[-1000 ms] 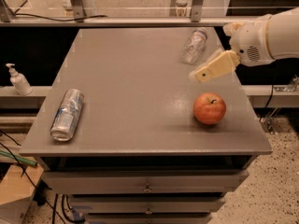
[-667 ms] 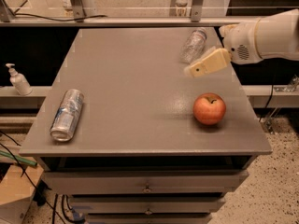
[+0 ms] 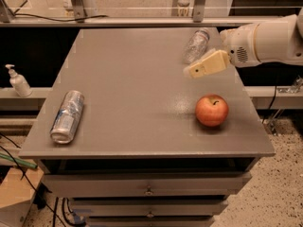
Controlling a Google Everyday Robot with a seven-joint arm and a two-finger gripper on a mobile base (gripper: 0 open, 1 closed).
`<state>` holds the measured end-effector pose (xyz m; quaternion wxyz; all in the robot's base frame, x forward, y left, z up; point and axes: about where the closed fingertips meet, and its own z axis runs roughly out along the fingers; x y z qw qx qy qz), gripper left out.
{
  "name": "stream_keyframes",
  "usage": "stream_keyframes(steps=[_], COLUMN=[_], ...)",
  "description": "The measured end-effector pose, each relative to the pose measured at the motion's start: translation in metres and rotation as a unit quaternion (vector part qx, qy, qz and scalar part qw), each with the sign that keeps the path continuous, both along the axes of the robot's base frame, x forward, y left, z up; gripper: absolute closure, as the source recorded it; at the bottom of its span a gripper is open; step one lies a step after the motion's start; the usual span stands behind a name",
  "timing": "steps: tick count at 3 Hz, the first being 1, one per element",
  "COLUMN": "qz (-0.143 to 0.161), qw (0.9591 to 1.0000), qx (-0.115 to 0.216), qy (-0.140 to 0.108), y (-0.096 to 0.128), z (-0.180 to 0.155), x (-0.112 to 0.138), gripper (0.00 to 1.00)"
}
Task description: Move water bottle near redbull can
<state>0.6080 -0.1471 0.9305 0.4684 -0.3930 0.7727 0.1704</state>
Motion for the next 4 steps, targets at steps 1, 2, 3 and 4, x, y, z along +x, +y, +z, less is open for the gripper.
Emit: stream_keyframes(steps=[1, 2, 3, 4], qz=[-0.02, -0.052, -0.093, -0.133], qw=[0.999, 0.9959, 0.9912, 0.9851], qx=[0.039, 0.072, 0.09, 0.102], qy=[0.005, 0.012, 0.027, 0.041], y=[0.01, 0.008, 0.0, -0.009], z=[-0.008, -0.017, -0.03, -0.046], x=[0.026, 0.06, 0.09, 0.113], gripper=[0.0, 0.0, 0.0, 0.0])
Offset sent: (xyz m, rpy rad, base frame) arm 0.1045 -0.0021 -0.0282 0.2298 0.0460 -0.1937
